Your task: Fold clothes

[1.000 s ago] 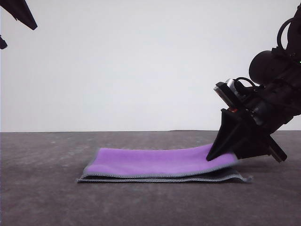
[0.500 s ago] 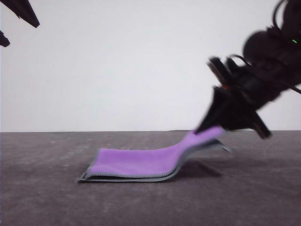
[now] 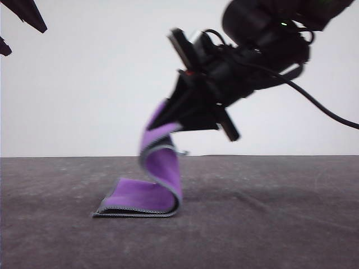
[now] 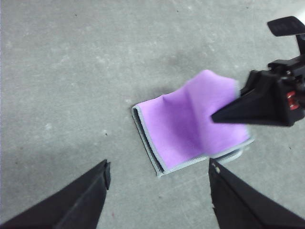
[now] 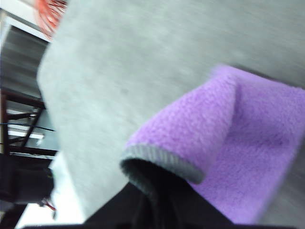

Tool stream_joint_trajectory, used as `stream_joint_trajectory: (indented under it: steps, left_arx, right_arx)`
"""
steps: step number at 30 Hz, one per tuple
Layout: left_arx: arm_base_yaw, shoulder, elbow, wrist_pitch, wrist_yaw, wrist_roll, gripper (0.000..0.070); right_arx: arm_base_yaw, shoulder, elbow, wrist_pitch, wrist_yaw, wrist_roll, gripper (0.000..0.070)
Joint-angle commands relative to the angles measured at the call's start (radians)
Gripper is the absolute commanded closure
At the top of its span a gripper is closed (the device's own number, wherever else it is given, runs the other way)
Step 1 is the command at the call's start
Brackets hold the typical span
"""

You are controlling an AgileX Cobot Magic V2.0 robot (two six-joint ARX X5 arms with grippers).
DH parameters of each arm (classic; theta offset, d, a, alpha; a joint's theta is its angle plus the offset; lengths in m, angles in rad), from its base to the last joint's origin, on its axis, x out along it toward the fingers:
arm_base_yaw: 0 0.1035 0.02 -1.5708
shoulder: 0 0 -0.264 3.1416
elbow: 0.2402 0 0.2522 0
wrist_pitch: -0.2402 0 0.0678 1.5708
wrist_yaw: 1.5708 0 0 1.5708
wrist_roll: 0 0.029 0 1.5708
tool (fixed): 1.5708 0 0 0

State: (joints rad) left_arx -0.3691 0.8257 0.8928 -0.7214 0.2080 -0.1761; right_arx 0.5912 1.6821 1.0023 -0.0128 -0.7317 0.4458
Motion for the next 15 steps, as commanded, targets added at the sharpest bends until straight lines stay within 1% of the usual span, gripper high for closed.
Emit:
stream_joint_trajectory:
  steps: [1, 4, 5, 6, 9, 10, 12, 15]
  left_arx:
    - [-0.004, 0.006, 0.009, 0.009, -0.002, 0.005, 0.0307]
    - [-0.004, 0.006, 0.009, 0.007, -0.002, 0.007, 0.0307]
    - [-0.004, 0.006, 0.009, 0.006, -0.002, 0.007, 0.0307]
    - [-0.004, 0.006, 0.009, 0.006, -0.002, 0.007, 0.0307]
    - [-0.004, 0.006, 0.009, 0.006, -0.002, 0.007, 0.0307]
    - [-0.004, 0.006, 0.009, 0.006, -0.002, 0.007, 0.0307]
    - [-0.004, 0.006, 0.009, 0.006, -0.002, 0.007, 0.0307]
    - [-0.004, 0.006, 0.009, 0.006, -0.002, 0.007, 0.0307]
  right_arx:
    - [0.017, 0.042, 0.031, 0.026, 0.005, 0.042, 0.07]
    - [0.04, 0.085, 0.068, 0.038, 0.004, 0.052, 0.0695]
    - [0.046, 0.1, 0.079, 0.036, 0.0, 0.06, 0.0674]
    - [0.049, 0.111, 0.088, 0.035, -0.005, 0.069, 0.0636]
    - [0.049, 0.118, 0.093, 0.034, -0.006, 0.079, 0.0448]
    - [0.049, 0.114, 0.094, 0.034, -0.021, 0.081, 0.042]
    - [0.04, 0.104, 0.094, 0.034, -0.066, 0.097, 0.0386]
    - [0.017, 0.071, 0.094, 0.029, -0.145, 0.112, 0.0375]
